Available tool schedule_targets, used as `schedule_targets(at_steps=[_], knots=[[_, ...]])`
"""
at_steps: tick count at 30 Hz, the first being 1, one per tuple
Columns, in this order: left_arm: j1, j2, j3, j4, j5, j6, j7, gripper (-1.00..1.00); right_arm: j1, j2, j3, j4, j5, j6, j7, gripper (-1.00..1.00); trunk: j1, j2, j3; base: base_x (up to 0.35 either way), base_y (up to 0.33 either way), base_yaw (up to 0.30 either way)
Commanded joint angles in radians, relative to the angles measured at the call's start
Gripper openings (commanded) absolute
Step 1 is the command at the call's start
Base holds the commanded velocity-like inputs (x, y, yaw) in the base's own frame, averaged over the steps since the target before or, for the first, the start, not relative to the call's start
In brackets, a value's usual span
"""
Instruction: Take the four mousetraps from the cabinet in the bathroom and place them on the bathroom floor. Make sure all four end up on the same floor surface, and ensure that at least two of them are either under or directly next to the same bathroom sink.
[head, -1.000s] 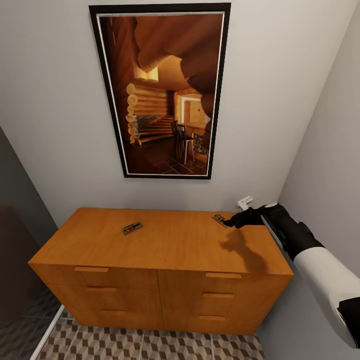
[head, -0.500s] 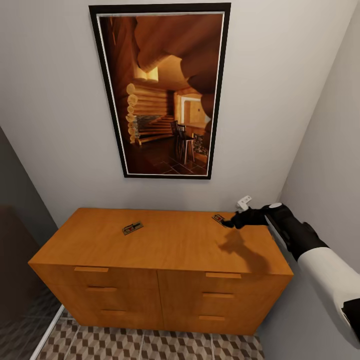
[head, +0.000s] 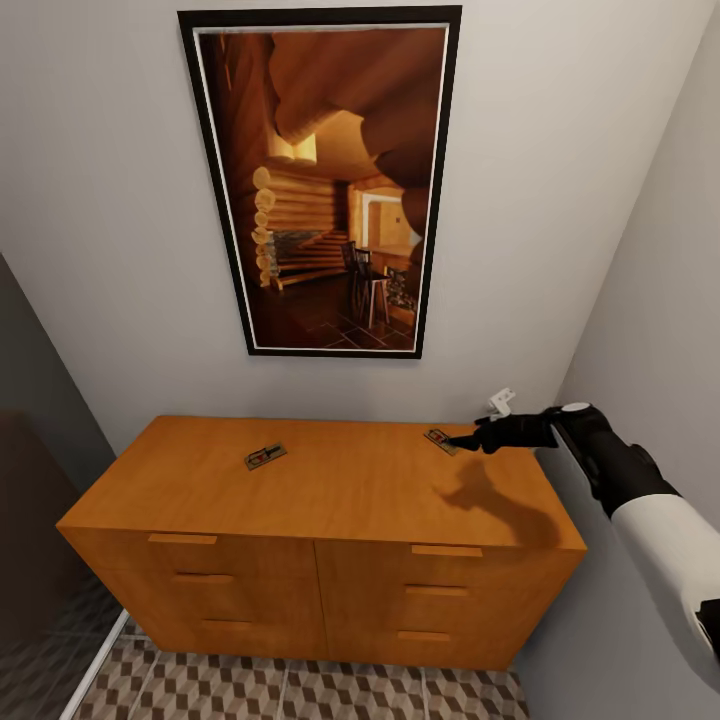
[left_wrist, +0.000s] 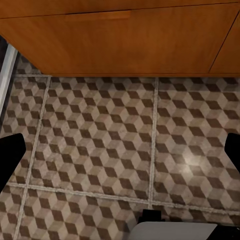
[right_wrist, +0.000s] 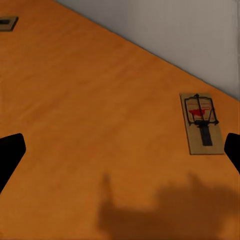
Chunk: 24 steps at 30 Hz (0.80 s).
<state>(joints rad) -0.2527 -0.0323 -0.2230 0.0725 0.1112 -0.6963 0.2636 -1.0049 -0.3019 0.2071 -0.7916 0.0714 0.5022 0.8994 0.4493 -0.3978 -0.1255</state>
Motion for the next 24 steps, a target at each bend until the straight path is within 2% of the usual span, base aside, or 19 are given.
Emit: schedule_targets(at_steps=[1,8,15,24], knots=[[-0.002,-0.001,-0.009,0.004,0.010,-0.006,0.000,1.00,-0.001,-0.001,-0.002,-0.002,0.007,0.002,0.007,1.00,0.001,-0.002,-0.002,0.000,0.000,0.000],[-0.002,-0.001,-0.009,0.004,0.010,-0.006,0.000,1.00,-0.001,-0.012,-0.014,-0.001,0.007,-0.014,0.028,1.00,0.001,-0.002,-0.002,0.000,0.000,0.000],[-0.002,-0.001,-0.009,0.004,0.010,-0.006,0.000,1.00,-0.001,-0.031,-0.020,0.000,0.006,-0.028,0.078,1.00,0.001,-0.002,-0.002,0.000,0.000,0.000],[-0.002,-0.001,-0.009,0.004,0.010,-0.006,0.000,1.00,-0.001,-0.038,-0.044,0.007,0.005,-0.032,0.102,1.00,0.001,-0.002,-0.002,0.000,0.000,0.000]])
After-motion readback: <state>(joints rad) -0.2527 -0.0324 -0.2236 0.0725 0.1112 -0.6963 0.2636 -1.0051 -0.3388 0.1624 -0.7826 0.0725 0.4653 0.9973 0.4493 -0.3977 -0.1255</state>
